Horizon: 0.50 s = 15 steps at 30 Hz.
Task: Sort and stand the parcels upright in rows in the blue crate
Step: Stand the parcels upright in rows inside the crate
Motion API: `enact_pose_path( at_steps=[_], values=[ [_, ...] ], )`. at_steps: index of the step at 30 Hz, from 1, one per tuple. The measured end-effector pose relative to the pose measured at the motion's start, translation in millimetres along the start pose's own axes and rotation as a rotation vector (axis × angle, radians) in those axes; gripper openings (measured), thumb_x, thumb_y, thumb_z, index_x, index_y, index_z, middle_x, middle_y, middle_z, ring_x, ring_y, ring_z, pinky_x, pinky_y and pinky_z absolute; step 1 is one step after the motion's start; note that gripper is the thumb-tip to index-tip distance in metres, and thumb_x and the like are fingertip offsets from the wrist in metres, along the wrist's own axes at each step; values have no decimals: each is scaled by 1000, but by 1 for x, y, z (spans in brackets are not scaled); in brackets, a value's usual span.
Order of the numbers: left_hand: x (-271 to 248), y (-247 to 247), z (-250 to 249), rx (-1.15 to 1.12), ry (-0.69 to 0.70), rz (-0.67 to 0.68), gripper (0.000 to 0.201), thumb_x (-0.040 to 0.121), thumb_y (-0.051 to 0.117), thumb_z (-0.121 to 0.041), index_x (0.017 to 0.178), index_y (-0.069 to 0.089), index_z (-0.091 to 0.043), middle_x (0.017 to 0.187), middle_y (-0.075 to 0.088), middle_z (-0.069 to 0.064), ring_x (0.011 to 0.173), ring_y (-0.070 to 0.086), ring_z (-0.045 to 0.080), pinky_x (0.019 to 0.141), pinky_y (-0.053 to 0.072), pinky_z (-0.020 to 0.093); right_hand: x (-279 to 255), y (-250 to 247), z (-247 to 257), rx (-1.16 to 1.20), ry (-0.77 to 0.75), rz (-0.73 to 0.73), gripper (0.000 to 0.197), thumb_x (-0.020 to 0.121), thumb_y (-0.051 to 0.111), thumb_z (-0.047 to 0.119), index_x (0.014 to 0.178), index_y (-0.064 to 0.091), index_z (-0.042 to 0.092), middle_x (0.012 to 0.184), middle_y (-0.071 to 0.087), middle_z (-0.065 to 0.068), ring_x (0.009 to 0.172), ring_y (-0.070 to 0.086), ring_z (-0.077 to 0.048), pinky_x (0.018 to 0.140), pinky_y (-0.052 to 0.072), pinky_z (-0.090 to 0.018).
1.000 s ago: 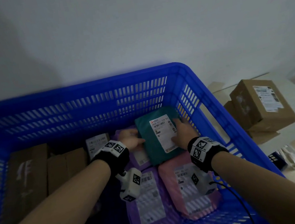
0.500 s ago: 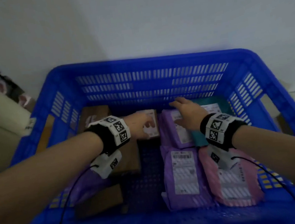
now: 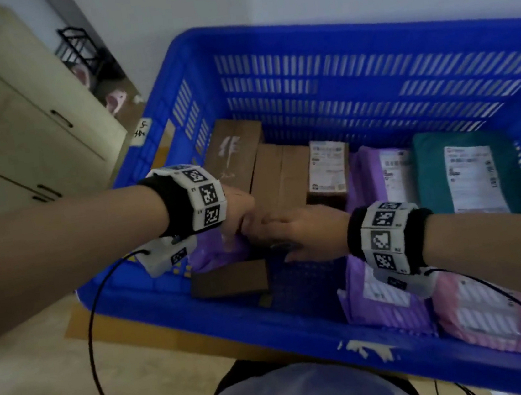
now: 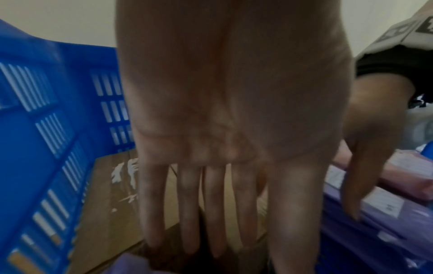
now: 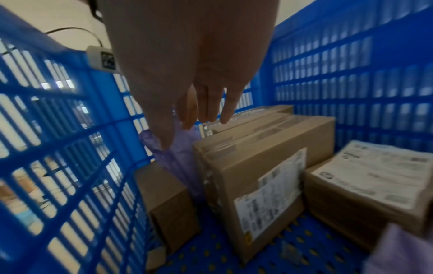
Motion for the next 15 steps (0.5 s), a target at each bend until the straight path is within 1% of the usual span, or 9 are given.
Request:
enact_pose_path(
  at_steps=[1,3,4,6,8,9,11,13,15],
  values=[
    [-2,1,2,8,-11,23,53,71,81,-15,119,62,-6,109,63,5,89,47,9,57,37,3,5,5,5,4,-30,31,63,90,57,32,145,30,22,151,29,-1,131,40,-23,96,41,-32],
    [-2,5,5,50,-43,48,58,73,79,-22,126,58,-9,123,59,3,93,45,8,72,35,16,16,17,15,25,-80,89,59,91,57,32,143,33,20,149,30,-3,130,40,-24,96,41,-33],
    [0,8,7,61,-50,56,59,74,79,-23,127,57,-9,125,58,3,94,45,8,74,34,19,23,23,19,33,-102,121,59,91,57,32,143,34,18,148,31,-5,130,40,-25,98,40,-34],
    [5,14,8,85,-29,88,54,76,77,-21,124,58,-7,126,59,6,92,45,10,65,37,17,36,39,25,-6,-132,178,62,89,59,33,142,33,14,146,32,-10,129,40,-29,103,40,-39],
    [10,21,9,114,-17,124,42,79,74,-17,115,61,-1,118,61,14,84,46,12,45,36,5,47,51,28,-50,-125,213,66,88,59,36,143,30,14,143,34,-12,126,42,-31,99,43,-44],
    [11,24,9,138,-14,145,35,80,72,-15,110,62,0,115,61,17,81,46,13,41,35,2,51,55,28,-53,-106,218,68,88,59,37,144,28,15,143,34,-12,125,43,-31,98,44,-44],
    [12,26,9,143,14,156,38,81,71,-12,115,62,3,121,61,18,85,46,15,38,32,0,57,61,27,-46,-66,227,69,89,58,38,145,26,15,142,35,-12,123,43,-31,95,46,-42],
    [10,26,12,125,24,156,45,78,72,-10,121,62,-1,123,61,13,86,47,14,35,31,0,61,66,27,-30,-36,233,67,89,57,36,145,25,15,140,36,-12,121,45,-31,91,48,-42],
    [9,27,17,116,20,129,44,76,72,-8,119,64,-4,112,64,10,79,49,14,32,31,2,64,72,27,-9,-10,235,67,90,57,35,144,25,15,139,38,-13,119,47,-31,90,49,-43]
  ],
)
Point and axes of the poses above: each hand's wrist, its own x-axis towards the middle knuckle, its own y-axis out of the palm, z = x × y, the point moved 3 cm from there along x, towards the middle knuckle
